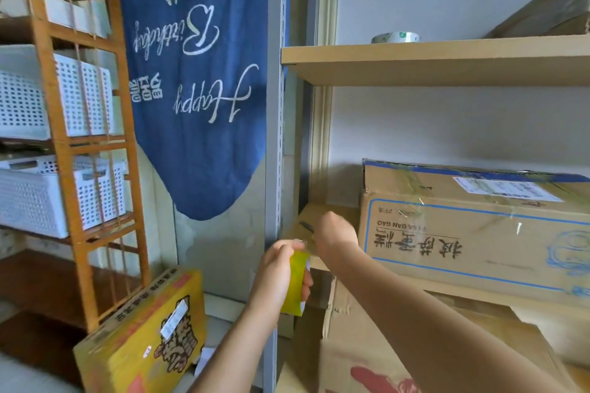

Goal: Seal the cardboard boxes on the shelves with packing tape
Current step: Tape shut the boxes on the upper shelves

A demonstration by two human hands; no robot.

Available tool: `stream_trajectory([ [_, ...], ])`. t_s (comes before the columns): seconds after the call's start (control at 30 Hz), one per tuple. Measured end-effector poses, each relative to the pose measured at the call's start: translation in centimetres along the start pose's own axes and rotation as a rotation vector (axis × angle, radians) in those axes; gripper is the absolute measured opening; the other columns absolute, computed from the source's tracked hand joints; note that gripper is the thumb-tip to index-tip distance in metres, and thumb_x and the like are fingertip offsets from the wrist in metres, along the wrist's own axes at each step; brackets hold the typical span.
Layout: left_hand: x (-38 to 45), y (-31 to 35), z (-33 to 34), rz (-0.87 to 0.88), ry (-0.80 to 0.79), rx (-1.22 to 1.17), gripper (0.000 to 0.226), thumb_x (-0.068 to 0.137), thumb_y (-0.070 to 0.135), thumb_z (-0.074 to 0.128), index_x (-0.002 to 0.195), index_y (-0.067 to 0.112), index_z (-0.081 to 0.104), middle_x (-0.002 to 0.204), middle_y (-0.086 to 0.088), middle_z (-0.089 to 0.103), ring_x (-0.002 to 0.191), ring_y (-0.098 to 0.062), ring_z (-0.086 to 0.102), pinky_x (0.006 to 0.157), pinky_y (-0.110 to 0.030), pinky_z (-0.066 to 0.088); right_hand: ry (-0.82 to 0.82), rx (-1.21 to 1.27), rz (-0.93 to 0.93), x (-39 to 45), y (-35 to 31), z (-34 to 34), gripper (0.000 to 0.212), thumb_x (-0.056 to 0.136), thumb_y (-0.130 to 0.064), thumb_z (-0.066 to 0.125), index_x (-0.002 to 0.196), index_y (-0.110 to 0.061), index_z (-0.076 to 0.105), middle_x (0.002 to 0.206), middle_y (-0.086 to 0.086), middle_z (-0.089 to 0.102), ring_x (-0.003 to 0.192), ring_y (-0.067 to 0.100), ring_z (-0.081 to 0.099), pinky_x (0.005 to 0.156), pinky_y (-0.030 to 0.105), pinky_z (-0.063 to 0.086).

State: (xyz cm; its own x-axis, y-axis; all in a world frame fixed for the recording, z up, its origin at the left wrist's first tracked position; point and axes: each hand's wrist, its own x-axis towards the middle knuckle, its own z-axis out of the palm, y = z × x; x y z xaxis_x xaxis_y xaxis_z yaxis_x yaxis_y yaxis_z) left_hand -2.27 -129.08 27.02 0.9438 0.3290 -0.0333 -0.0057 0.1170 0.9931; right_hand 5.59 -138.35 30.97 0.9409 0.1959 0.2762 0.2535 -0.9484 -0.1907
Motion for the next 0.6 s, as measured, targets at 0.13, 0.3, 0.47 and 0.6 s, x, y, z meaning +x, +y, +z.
stream_trajectory([
  [0.13,0.2,0.8,0.1,0.072,-0.044,-0.05,0.023,0.099,0.021,0.045,0.104,0.007,0.063,0.051,-0.014,0.058,0.035,-0.023,0.05,0.045,-0.028,0.046,0.34,-0.284,-0.321,-1.8,0.6,-2.6,0.025,0.084,0.001,0.057,0.108,-0.007,0.061,0.1,0.01,0.063,0.082,0.032,0.067,0.058,0.031,0.038],
  [0.3,-2.0,3.0,2.0,0.252,-0.147,-0.037,0.027,0.105,0.018,0.034,0.111,0.009,0.058,0.05,-0.009,0.057,0.034,-0.019,0.048,0.043,-0.027,0.043,0.634,0.18,-0.475,-4.6,3.9,-5.9,0.019,0.095,-0.036,0.06,0.092,-0.019,0.069,0.073,-0.006,0.064,0.062,0.014,0.06,0.049,0.025,0.038],
  [0.47,-5.4,4.8,5.3,0.363,-0.251,-0.013,0.031,0.105,0.015,0.028,0.115,0.003,0.055,0.052,-0.011,0.056,0.036,-0.018,0.05,0.042,-0.026,0.041,0.333,0.535,-0.362,-7.7,6.7,-9.3,0.009,0.088,-0.033,0.073,0.09,-0.024,0.077,0.076,-0.018,0.068,0.076,-0.003,0.062,0.064,0.008,0.043],
  [0.6,-8.3,5.8,9.1,0.338,-0.372,0.021,0.022,0.104,0.009,0.035,0.1,0.01,0.056,0.049,0.002,0.059,0.035,-0.003,0.053,0.036,-0.016,0.041,0.574,0.494,-0.165,-10.2,9.3,-10.2,0.006,0.083,-0.018,0.075,0.081,-0.023,0.076,0.074,-0.014,0.066,0.07,0.004,0.06,0.061,0.01,0.041],
])
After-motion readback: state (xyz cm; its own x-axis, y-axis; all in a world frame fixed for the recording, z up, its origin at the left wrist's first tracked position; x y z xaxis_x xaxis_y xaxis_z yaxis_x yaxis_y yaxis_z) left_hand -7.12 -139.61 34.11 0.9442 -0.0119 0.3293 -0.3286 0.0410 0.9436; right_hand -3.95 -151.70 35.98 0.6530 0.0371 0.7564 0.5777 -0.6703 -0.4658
